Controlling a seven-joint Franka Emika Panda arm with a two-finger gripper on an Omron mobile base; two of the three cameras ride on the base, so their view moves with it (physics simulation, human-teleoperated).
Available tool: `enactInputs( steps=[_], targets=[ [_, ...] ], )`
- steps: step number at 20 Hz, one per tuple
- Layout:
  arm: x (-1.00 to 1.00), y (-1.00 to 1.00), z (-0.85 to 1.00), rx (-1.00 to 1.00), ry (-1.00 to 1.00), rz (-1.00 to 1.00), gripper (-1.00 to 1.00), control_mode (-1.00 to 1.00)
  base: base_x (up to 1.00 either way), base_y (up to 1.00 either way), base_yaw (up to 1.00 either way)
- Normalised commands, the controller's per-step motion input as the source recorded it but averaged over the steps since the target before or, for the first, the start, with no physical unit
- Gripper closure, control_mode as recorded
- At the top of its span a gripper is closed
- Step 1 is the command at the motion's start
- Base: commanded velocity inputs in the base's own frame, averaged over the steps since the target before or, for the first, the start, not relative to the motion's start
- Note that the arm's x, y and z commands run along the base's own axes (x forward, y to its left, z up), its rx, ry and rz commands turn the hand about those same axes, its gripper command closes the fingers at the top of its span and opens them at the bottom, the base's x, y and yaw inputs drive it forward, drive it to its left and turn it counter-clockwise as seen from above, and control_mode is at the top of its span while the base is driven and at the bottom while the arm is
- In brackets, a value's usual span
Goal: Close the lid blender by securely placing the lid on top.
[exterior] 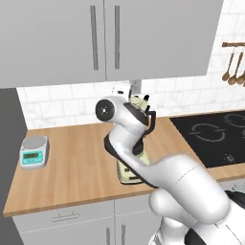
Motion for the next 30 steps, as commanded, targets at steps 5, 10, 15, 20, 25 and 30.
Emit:
enactInputs(
  steps=[5,10,15,20,25,30],
  targets=[
    [0.42,-0.03,0.00,0.06,0.00,0.01,1.00,-1.00,0.00,0.00,0.00],
    [0.09,0.00,0.15,0.01,-0.04,0.04,1.00,-1.00,0.00,0.00,0.00],
    [-0.26,0.00,0.05,0.02,-0.04,0.05,1.00,-1.00,0.00,0.00,0.00],
    [-0.64,-0.05,0.01,0.06,-0.05,0.04,1.00,-1.00,0.00,0.00,0.00],
    [-0.88,0.00,0.17,0.06,-0.09,0.01,1.00,-1.00,0.00,0.00,0.00],
    [-0.90,-0.19,0.31,0.08,-0.09,0.00,1.00,-1.00,0.00,0.00,0.00]
  ],
)
